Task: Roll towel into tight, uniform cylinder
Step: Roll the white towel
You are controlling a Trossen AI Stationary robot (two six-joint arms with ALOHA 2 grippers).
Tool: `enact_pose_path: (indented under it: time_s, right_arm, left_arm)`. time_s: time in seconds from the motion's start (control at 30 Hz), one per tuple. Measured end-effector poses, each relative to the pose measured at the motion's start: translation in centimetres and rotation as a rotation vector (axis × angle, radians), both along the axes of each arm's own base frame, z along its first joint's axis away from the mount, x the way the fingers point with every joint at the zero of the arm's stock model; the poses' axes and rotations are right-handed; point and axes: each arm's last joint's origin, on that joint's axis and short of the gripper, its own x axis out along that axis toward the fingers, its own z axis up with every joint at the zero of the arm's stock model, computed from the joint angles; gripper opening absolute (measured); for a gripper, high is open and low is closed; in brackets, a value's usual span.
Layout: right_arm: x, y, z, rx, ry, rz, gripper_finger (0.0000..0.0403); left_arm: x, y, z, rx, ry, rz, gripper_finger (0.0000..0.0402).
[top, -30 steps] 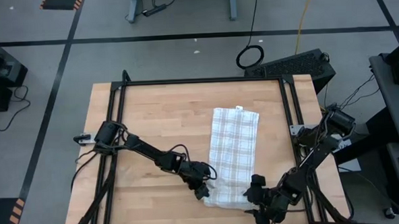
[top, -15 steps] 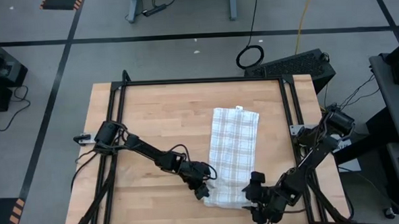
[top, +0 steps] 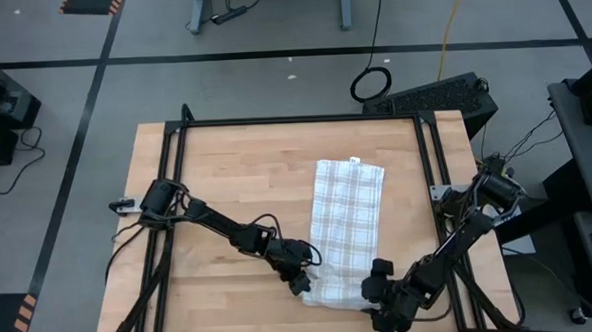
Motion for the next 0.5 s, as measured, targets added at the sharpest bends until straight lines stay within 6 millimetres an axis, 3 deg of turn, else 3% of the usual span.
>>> enact_pose_path:
  time_s: [0.23,0.5]
  right_arm:
    - [0.2,0.1,-0.7,-0.015,0.022,0.025,0.0311]
    - [0.2,-0.1,-0.8,-0.021,0.048,0.057,0.0311]
  left_arm:
    - [0.2,0.0,0.3,-0.014,-0.024,0.023,0.0043]
    - [-0.6,1.1,2.9,0.002,-0.013,-0.048,0.0173]
